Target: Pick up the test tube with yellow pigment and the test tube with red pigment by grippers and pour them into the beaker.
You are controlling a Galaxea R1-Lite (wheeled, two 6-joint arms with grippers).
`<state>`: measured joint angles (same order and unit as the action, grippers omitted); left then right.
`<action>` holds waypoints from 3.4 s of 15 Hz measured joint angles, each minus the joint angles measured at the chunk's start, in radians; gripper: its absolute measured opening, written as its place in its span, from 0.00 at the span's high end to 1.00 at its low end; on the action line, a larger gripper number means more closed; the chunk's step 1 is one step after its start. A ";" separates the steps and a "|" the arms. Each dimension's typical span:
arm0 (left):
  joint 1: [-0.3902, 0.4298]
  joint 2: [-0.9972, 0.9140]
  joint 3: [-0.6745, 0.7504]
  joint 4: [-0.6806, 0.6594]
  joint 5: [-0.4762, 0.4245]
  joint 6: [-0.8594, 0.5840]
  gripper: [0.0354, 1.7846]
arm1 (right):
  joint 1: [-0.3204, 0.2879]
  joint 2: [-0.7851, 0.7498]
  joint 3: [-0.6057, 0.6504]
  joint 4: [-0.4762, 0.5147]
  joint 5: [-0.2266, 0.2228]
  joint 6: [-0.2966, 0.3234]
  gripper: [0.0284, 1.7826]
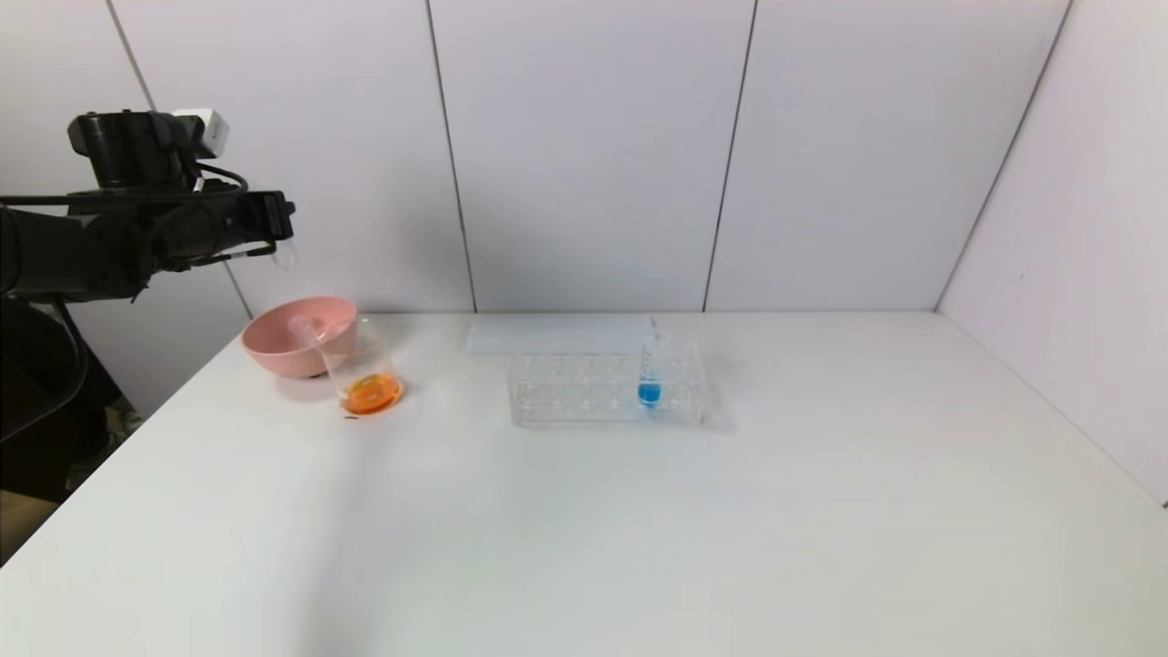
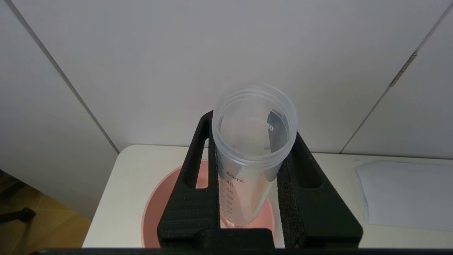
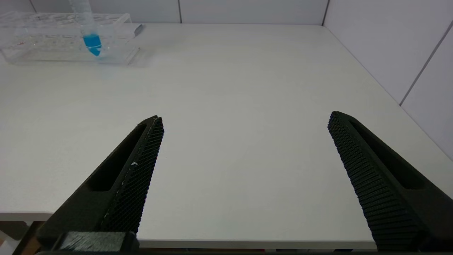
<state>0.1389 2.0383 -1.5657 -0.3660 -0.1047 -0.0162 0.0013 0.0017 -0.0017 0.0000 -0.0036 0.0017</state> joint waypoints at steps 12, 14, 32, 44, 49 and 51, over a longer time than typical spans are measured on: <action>0.039 0.194 -0.077 -0.002 -0.014 0.003 0.75 | 0.000 0.000 0.000 0.000 0.000 0.000 0.05; 0.032 0.214 -0.077 -0.001 -0.014 0.006 0.75 | 0.000 0.000 0.000 0.000 0.000 0.000 0.05; 0.006 0.269 -0.078 0.001 -0.004 0.006 0.50 | 0.000 0.000 0.000 0.000 0.000 0.000 0.05; 0.013 0.194 -0.033 -0.006 -0.004 0.009 0.01 | 0.000 0.000 0.000 0.000 0.000 0.000 0.05; 0.021 0.023 0.090 0.000 -0.004 0.026 0.01 | 0.000 0.000 0.000 0.000 0.000 0.000 0.05; 0.024 -0.078 0.166 0.005 -0.005 0.034 0.01 | 0.000 0.000 0.000 0.000 0.000 0.000 0.05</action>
<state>0.1626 1.9604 -1.4000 -0.3606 -0.1096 0.0177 0.0013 0.0017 -0.0017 0.0000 -0.0036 0.0017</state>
